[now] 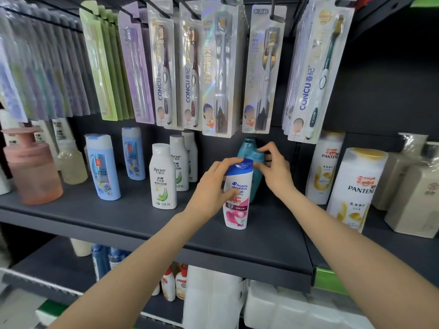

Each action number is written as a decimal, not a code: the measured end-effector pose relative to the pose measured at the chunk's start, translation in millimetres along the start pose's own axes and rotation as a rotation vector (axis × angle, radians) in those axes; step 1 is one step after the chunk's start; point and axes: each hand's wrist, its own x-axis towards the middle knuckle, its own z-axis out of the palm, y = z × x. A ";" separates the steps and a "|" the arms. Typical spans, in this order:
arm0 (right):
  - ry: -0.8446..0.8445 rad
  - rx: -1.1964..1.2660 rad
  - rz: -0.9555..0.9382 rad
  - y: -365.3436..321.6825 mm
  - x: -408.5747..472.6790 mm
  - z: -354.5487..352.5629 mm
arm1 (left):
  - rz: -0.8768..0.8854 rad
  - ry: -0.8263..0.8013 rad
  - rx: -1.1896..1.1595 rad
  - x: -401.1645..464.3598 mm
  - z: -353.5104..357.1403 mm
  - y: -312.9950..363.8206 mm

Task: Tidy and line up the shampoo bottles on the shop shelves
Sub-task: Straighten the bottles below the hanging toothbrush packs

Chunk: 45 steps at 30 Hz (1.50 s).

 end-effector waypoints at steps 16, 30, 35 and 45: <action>-0.063 0.121 0.028 -50.3 -54.7 -58.5 | 0.009 -0.004 0.045 -3.8 0.1 6.0; 0.038 0.897 0.318 -65.0 -91.4 -51.0 | -0.178 -0.368 -0.255 -66.5 -41.7 45.3; -0.007 0.892 0.302 -70.4 -102.1 -42.2 | -0.184 -0.345 -0.314 -81.5 -52.8 34.4; -0.031 0.999 0.433 -66.0 -124.7 -38.9 | 0.202 0.022 0.418 -96.8 -66.1 25.9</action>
